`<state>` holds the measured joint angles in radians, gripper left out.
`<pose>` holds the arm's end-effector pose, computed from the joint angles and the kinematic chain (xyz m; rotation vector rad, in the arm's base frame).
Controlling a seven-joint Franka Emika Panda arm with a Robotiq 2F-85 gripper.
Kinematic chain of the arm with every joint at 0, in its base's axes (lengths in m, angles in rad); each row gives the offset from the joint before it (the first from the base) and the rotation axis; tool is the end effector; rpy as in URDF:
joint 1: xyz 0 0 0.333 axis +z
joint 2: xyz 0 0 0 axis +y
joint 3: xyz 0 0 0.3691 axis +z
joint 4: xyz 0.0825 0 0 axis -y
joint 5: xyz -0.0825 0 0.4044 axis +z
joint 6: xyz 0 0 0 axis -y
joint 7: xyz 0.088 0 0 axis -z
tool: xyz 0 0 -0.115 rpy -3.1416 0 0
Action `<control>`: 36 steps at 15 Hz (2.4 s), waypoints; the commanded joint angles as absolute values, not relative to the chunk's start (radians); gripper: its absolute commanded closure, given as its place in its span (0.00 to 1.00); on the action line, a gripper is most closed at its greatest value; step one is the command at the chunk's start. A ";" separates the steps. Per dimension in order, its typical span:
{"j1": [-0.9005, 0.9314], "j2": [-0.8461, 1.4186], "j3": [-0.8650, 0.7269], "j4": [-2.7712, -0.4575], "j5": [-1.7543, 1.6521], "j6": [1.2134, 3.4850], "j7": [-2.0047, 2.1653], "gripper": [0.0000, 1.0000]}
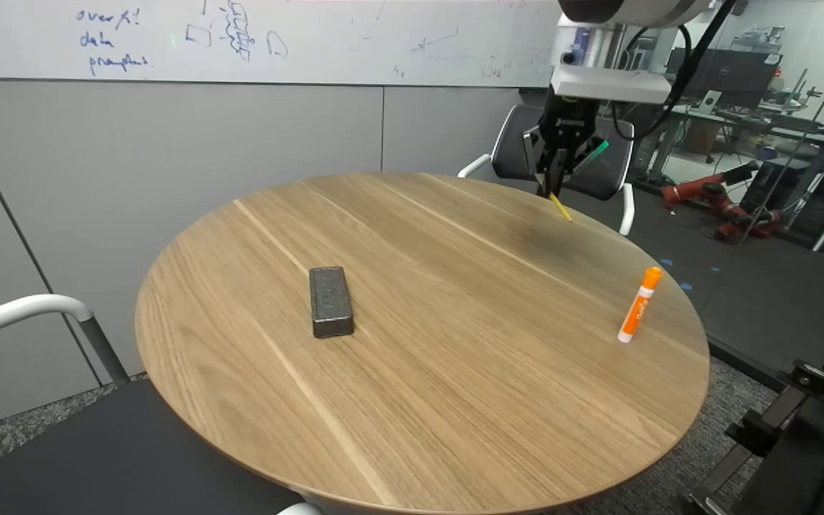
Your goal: Move the pencil to the left
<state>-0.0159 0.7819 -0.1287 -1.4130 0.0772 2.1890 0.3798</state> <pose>0.7778 -0.0877 0.2553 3.0046 -0.8188 0.0063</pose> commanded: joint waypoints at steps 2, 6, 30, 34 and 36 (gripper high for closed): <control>0.054 0.582 -0.065 -1.709 0.033 2.310 0.251 0.97; 0.145 0.482 -0.022 -1.925 -0.009 2.435 0.262 0.97; 0.473 0.855 -0.164 -1.722 -0.069 2.645 0.761 0.97; 0.472 0.896 -0.165 -1.687 -0.074 2.605 0.792 0.97; 0.466 0.883 -0.158 -1.687 -0.074 2.581 0.793 0.97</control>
